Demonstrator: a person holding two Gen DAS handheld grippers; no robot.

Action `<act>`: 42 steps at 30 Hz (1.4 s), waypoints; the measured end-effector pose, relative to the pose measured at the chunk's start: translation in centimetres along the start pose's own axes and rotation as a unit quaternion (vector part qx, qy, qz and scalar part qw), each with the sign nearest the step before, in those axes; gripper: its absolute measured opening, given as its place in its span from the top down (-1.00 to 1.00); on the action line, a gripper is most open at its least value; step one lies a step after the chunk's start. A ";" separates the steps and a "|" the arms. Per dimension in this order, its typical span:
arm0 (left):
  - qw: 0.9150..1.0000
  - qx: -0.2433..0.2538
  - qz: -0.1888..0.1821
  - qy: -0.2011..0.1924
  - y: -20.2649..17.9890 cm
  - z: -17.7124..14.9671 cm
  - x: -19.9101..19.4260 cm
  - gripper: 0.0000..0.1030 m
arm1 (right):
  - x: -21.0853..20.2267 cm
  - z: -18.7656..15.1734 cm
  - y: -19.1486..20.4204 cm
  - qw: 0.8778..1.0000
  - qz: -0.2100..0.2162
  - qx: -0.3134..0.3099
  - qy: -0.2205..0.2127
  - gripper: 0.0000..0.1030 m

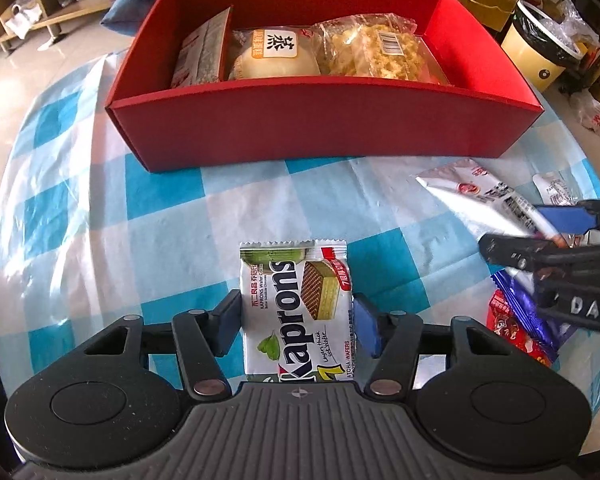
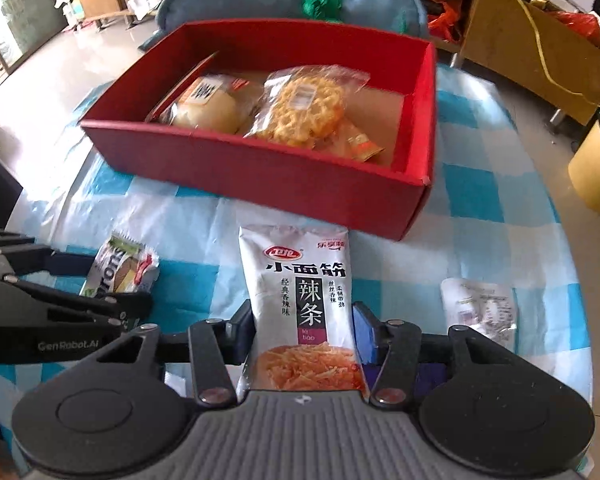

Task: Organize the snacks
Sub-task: 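Lift the spicy-strip bag with the right tool while the left tool lifts the Kaprons wafer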

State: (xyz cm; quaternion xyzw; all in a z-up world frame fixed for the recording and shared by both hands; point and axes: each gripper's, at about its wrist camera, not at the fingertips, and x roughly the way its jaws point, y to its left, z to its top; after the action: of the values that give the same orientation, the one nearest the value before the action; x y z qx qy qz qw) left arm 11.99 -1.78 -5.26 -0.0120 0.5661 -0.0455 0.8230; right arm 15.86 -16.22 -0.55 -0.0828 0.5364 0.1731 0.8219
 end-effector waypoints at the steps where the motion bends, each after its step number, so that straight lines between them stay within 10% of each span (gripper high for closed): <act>1: 1.000 0.001 0.000 0.000 -0.1 0.0 -0.1 -0.28 | 0.4 -0.1 0.3 1.000 0.002 -0.002 0.005 0.12; 22: 1.000 0.001 0.026 0.005 0.3 0.2 1.7 -1.00 | 3.4 0.1 1.1 1.000 -0.020 -0.014 0.004 -0.44; 26: 1.000 0.009 0.025 -0.004 -0.4 -0.1 0.9 -0.69 | 2.8 -0.2 1.8 0.999 -0.022 -0.023 0.004 0.10; 29: 1.000 0.016 0.020 -0.010 -1.0 -0.3 0.1 -0.28 | 2.1 -0.6 1.9 1.000 -0.018 -0.012 0.003 0.13; 42: 0.999 -0.011 -0.006 -0.036 -0.2 0.0 -2.2 -0.25 | -1.4 -1.3 3.2 0.999 -0.016 0.010 -0.045 0.14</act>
State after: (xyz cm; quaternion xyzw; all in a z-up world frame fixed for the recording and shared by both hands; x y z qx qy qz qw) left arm 11.19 -1.82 -3.15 -0.0258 0.5366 -0.0440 0.8423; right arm 13.05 -13.95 0.41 -0.0752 0.4991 0.1577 0.8487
